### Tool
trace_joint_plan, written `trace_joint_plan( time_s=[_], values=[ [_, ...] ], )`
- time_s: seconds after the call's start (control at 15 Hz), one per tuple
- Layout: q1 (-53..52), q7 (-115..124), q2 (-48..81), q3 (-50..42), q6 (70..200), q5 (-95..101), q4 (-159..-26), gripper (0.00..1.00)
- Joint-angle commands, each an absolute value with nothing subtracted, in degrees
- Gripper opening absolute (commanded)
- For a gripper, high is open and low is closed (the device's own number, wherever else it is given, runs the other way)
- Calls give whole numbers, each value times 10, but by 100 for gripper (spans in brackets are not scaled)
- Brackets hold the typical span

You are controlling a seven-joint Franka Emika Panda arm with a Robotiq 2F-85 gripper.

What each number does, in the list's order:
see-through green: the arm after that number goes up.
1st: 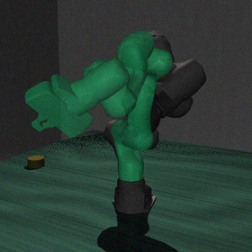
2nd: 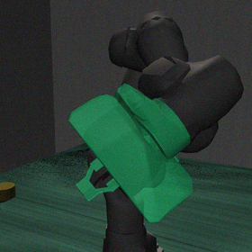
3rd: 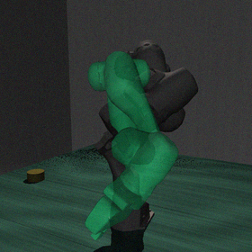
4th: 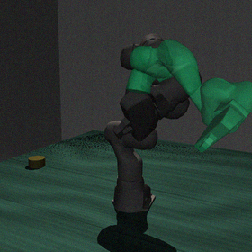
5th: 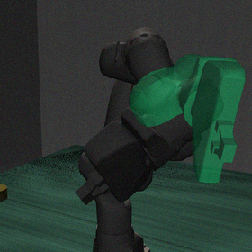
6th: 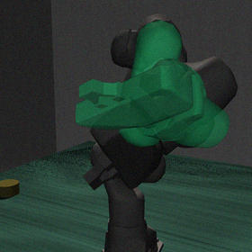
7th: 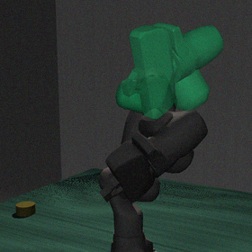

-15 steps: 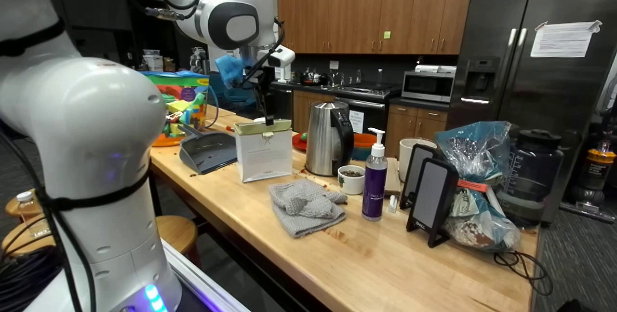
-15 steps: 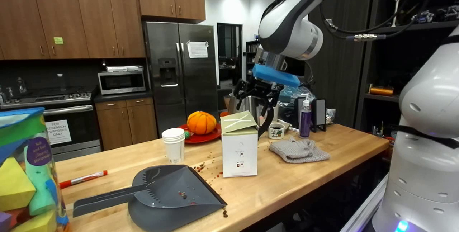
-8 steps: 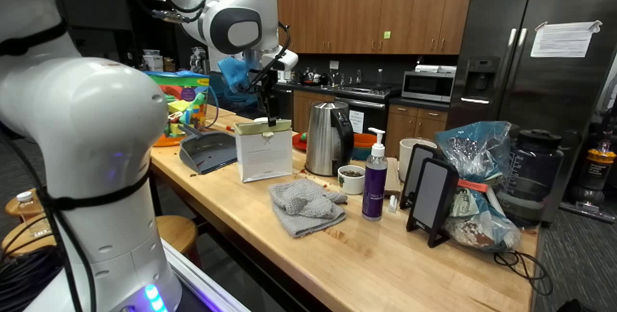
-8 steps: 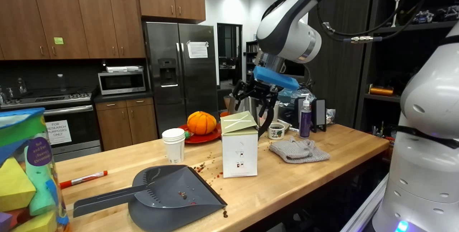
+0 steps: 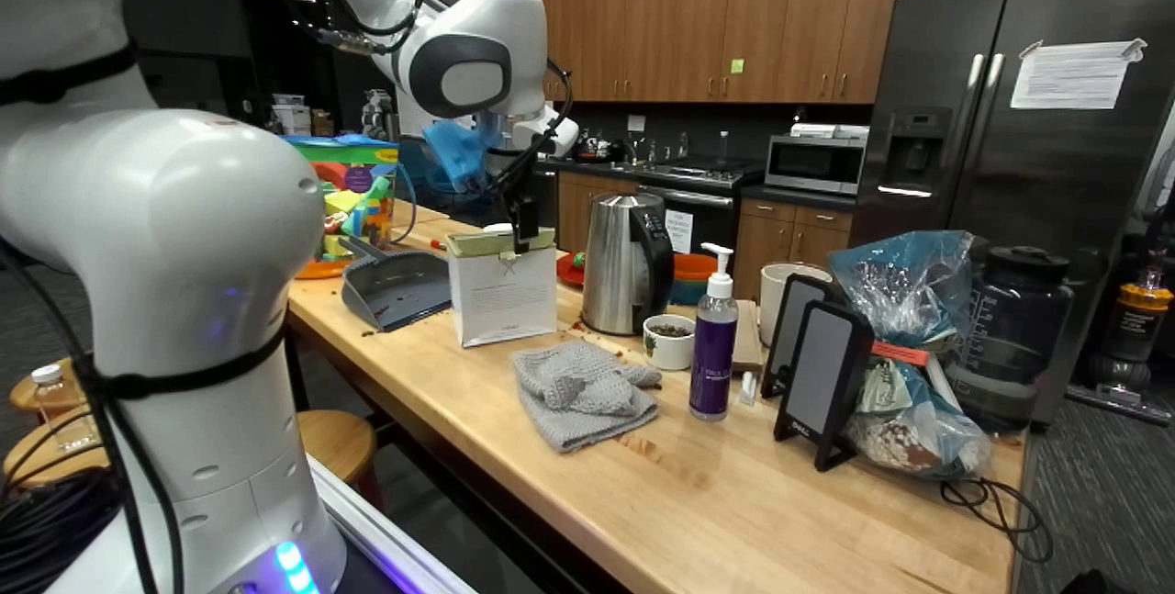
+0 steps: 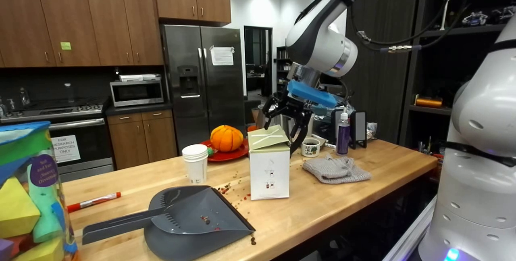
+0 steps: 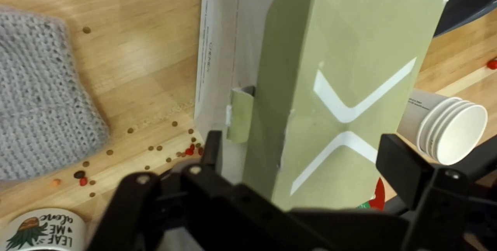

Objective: Open the box

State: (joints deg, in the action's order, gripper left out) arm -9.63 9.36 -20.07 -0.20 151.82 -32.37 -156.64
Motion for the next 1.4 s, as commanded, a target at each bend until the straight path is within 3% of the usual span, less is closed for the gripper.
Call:
trace_joint_plan(
  time_s=[0.0,0.53,1.33],
  values=[
    [-106,50,-180,-14,1522,-354,-1550,100],
    [-118,-94,-159,-28,1560,-450,-1559,100],
    [-128,-114,-158,-4,1554,-472,-1518,100]
  ],
)
